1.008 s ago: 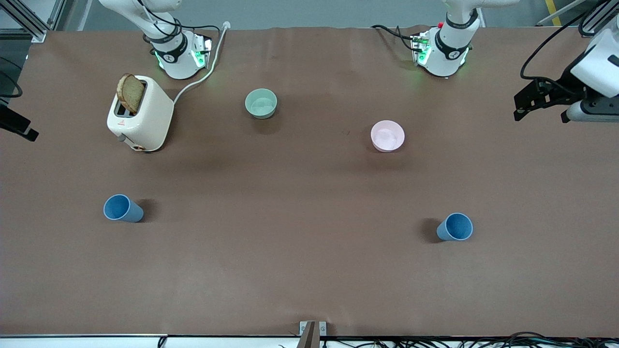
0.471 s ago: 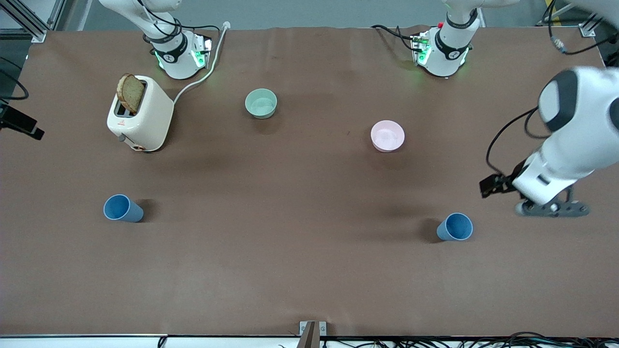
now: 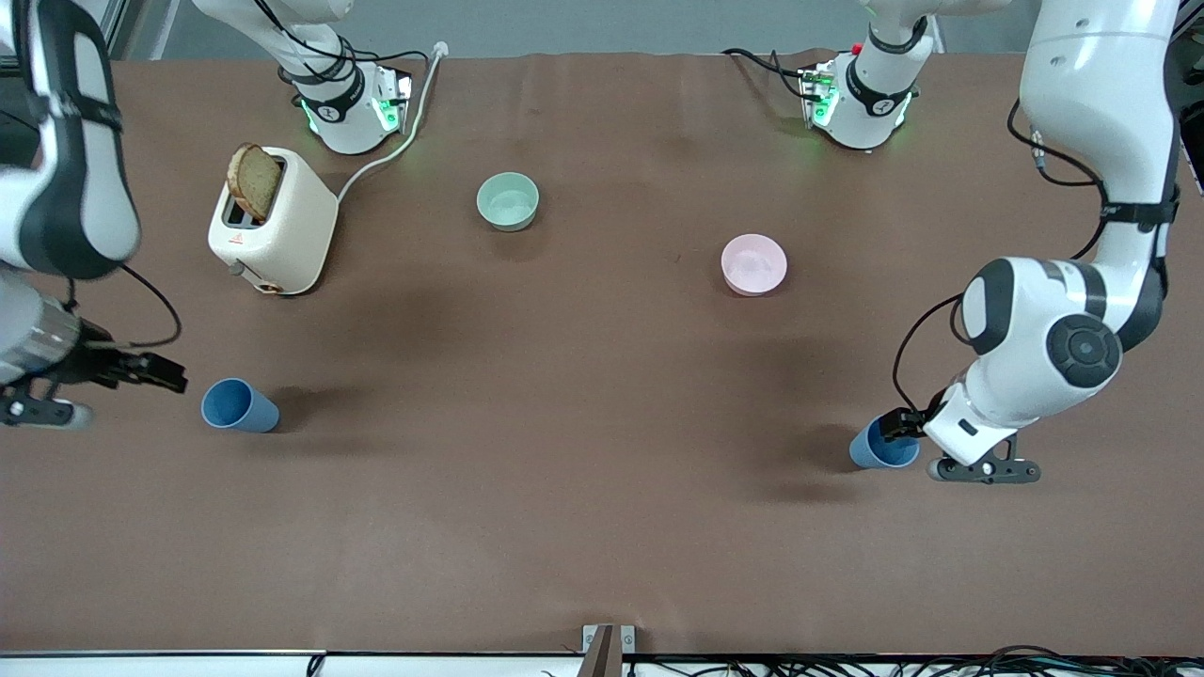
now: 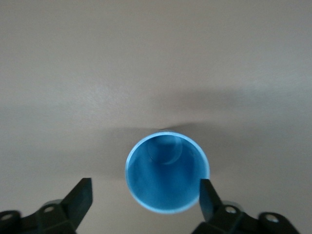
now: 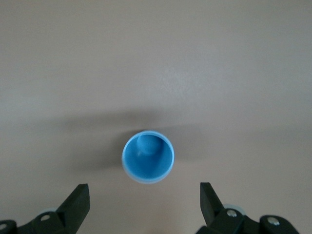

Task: Stack blue cups with both arms
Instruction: 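Close the left gripper on one blue cup while the right gripper grasps the other, then carry the cup with the left gripper to the table center and set it down, then lower the right gripper's cup into the center cup while the left gripper withdraws, then open the right gripper to release the stacked blue cup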

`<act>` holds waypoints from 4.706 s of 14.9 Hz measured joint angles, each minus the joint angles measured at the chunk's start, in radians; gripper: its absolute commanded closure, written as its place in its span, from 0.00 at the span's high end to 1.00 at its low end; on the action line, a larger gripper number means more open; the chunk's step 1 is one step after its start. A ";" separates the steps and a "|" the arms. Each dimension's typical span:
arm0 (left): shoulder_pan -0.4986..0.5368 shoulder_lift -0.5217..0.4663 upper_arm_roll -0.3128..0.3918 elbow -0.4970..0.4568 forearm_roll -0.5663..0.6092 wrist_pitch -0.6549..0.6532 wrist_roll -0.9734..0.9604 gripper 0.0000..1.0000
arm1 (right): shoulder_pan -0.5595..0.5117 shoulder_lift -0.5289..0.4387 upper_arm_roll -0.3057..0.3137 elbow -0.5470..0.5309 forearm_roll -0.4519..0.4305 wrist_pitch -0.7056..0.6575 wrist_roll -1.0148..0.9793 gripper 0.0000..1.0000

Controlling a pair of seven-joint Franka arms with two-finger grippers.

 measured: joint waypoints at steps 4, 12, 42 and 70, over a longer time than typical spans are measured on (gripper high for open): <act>0.020 0.047 0.001 0.002 0.001 0.007 0.001 0.00 | -0.035 0.115 0.000 -0.011 0.000 0.141 -0.049 1.00; -0.005 0.036 -0.013 0.040 0.004 0.007 0.002 0.00 | -0.042 0.173 0.001 -0.099 0.000 0.291 -0.084 0.92; -0.399 -0.139 0.033 0.353 0.034 -0.426 -0.587 1.00 | 0.519 0.122 0.036 0.231 0.179 -0.090 0.692 0.01; 0.050 -0.620 -0.095 0.053 -0.032 -0.695 -0.003 1.00 | 0.776 0.334 0.026 0.346 0.179 0.046 0.988 0.03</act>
